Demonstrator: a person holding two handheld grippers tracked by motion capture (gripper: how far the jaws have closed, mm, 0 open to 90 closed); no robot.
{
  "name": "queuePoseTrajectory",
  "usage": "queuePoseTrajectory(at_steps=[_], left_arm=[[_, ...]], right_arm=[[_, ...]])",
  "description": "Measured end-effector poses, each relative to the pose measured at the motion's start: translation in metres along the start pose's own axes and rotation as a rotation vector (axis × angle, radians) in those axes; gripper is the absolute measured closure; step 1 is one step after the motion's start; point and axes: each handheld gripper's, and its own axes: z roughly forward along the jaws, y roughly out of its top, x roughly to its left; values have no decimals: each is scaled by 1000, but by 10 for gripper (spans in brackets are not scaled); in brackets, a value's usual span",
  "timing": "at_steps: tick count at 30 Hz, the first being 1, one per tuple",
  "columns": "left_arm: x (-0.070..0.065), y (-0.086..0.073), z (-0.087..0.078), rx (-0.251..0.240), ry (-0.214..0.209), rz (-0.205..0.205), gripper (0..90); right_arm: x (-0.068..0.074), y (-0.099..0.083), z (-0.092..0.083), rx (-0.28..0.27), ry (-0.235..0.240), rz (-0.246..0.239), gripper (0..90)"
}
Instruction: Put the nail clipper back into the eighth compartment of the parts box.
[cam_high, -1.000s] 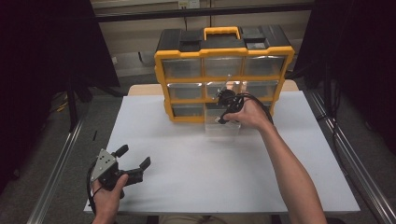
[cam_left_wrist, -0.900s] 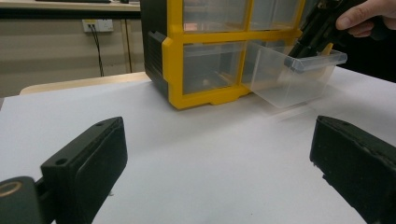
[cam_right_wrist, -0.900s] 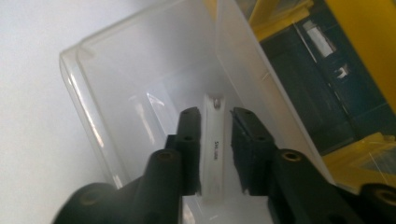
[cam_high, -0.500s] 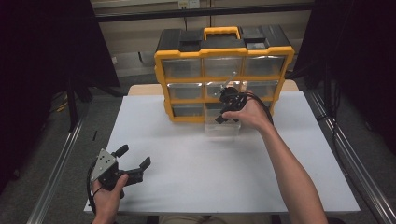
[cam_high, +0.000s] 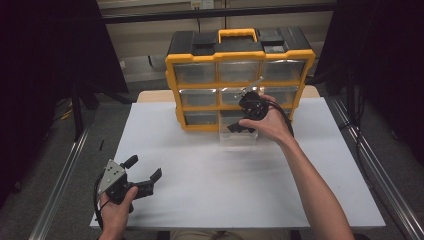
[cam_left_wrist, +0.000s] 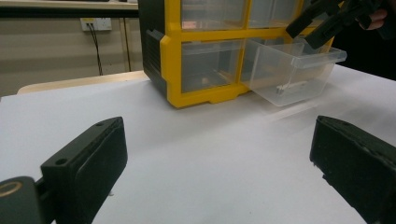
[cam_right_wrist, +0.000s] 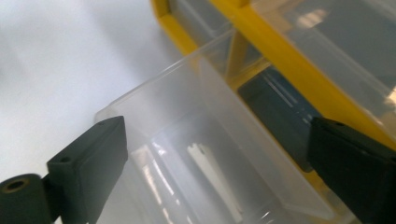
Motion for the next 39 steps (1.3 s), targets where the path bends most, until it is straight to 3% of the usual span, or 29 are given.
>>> queuePoseTrajectory(at_steps=[1,2,6,7,9,10,14,18,20,24,33,34,39], left_arm=[[0,0,0,0,0,0,41],[0,0,0,0,1,0,41],[-1,0,1,-2,6,-7,41],[0,0,1,2,6,-3,41],[0,0,1,4,6,-3,41],[0,-1,1,4,6,-3,41],[-1,-1,2,5,4,-5,41],[-1,-1,2,4,2,-5,41],[-1,-1,2,5,1,-5,41],[-1,-1,2,10,6,-3,41],[-1,-1,3,8,6,-11,41],[-1,-1,3,10,7,0,41],[-1,-1,3,7,4,-8,41]], right_arm=[[0,0,0,0,0,0,38],[-1,-2,1,-35,0,-5,30],[3,-10,-5,-117,-32,55,30],[4,-12,-5,-152,-14,66,29],[4,-14,-7,-163,-14,72,33],[5,-17,-9,-194,-17,85,39],[8,-25,-11,-234,-77,96,44],[9,-33,-12,-275,-98,116,45],[10,-37,-13,-297,-71,127,32],[9,-45,-17,-344,-63,156,24],[18,-60,-19,-393,-188,157,44],[19,-64,-21,-398,-227,156,42],[21,-77,-28,-432,-239,190,42]])
